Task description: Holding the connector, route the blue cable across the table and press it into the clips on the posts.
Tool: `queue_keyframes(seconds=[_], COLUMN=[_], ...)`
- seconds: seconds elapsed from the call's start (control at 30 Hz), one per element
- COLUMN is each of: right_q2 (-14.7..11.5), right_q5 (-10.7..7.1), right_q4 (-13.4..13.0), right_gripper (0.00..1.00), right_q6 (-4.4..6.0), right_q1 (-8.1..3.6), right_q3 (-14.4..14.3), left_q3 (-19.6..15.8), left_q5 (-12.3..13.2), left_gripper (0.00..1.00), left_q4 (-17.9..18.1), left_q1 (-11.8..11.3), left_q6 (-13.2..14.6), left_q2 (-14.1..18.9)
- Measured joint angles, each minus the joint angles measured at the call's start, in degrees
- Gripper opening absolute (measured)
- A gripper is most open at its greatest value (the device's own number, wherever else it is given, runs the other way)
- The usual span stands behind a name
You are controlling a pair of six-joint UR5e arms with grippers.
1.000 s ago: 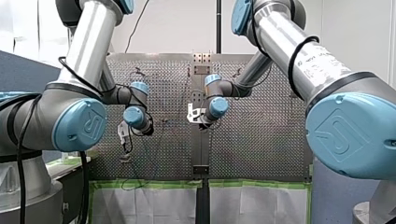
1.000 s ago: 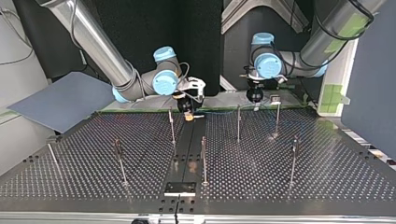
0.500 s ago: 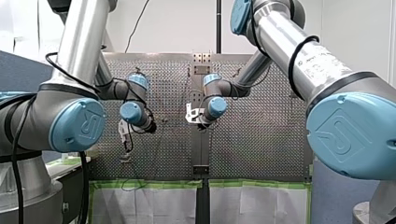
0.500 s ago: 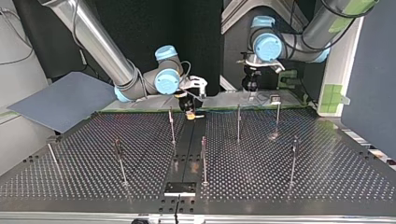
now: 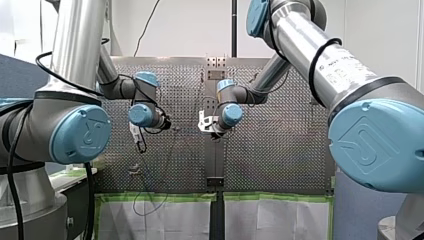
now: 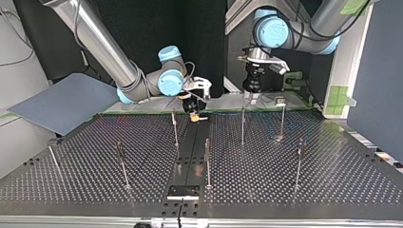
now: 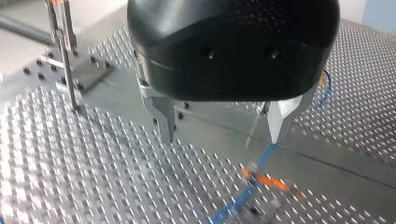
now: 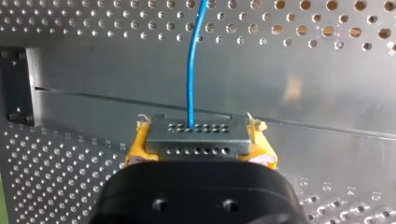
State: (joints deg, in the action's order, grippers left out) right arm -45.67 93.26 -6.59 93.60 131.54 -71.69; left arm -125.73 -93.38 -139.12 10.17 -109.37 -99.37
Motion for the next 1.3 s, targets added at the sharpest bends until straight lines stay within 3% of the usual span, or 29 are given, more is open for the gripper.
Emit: queue_keyframes(seconds=[0.23,0.5,0.7,1.3], right_q2=[0.0,-0.03,-0.04,-0.03], right_q5=[0.0,-0.2,-0.19,-0.33], right_q4=[-0.01,0.06,0.01,-0.01], right_gripper=[0.0,0.0,0.0,0.0], right_q6=[0.14,0.2,0.24,0.03], right_q1=[-0.54,-0.7,-0.81,-1.38], right_q3=[0.01,0.01,0.01,0.04], left_q3=[1.97,6.16,9.35,15.4], left_q5=[-0.83,-4.46,-7.56,-9.18], left_gripper=[0.98,0.98,0.98,0.98], left_q4=[1.59,-1.92,-4.6,-6.08], left_q1=[3.51,7.97,10.61,11.03], left_q6=[0.65,3.72,4.39,5.4], left_q2=[-0.31,-4.57,-7.76,-12.67])
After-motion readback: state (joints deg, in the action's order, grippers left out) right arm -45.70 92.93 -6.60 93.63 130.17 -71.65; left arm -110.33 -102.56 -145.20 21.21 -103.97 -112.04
